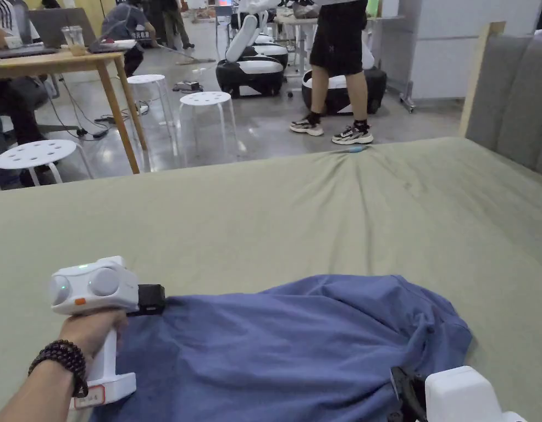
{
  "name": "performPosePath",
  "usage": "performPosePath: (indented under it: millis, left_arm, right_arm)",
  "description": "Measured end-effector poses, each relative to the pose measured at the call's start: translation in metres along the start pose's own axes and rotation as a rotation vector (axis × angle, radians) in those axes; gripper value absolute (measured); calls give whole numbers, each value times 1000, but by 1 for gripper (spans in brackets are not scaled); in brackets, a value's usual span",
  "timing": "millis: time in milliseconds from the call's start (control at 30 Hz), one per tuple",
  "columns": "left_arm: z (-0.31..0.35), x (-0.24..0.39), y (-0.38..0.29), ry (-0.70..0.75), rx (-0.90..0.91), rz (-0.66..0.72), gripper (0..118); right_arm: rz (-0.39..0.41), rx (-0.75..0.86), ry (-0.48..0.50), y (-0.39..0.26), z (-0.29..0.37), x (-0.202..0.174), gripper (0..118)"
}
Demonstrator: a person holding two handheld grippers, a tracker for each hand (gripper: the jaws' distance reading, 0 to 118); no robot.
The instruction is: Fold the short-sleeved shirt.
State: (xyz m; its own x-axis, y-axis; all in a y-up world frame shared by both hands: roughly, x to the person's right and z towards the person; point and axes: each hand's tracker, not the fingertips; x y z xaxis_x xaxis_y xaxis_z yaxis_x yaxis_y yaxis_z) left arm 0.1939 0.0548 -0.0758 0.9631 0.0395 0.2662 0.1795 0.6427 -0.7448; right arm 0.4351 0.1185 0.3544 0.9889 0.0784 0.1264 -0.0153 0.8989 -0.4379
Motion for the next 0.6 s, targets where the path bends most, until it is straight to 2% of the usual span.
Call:
performPosePath:
  millis: [33,67,100,133,167,267,400,433,467,533,567,600]
  left_arm:
    - [5,4,-1,4,19,2,99]
    - [8,9,1,24,8,-11,83]
    - [13,10,2,26,13,-28,62]
    - [21,13,1,12,36,-70,24]
    - [29,17,-1,14,72,-101,4]
    - [47,20,-8,-60,109,-101,4]
    - [64,15,-13,-45,120,-101,4]
    - [69,12,-14,-47,129,-88,4]
    - [73,10,-14,-55,134,-79,4]
    - [82,3,-11,-66,140,-65,4]
    - [85,2,-10,-65,139,-64,5]
    - [88,0,-10,-69,137,-62,5]
  right_arm:
    - [-8,-8,-11,-1,0,5,3]
    - [-20,-18,-24,-1,-2,9,3]
    - [-38,-32,-39,-1,-5,15,3]
    - [-51,-43,-56,0,-8,20,3]
    - [-63,-52,-72,0,-9,26,3]
    - [-120,-101,-102,4,-21,50,3]
    - [-290,-221,-80,9,-54,98,3]
    - [-312,-259,-72,8,-63,112,5]
    - [-318,-288,-80,7,-73,121,24]
    - [-321,-358,-99,3,-93,132,93]
    - [-328,-372,-92,-1,-96,138,115]
    - [-328,-374,-73,-3,-100,140,115]
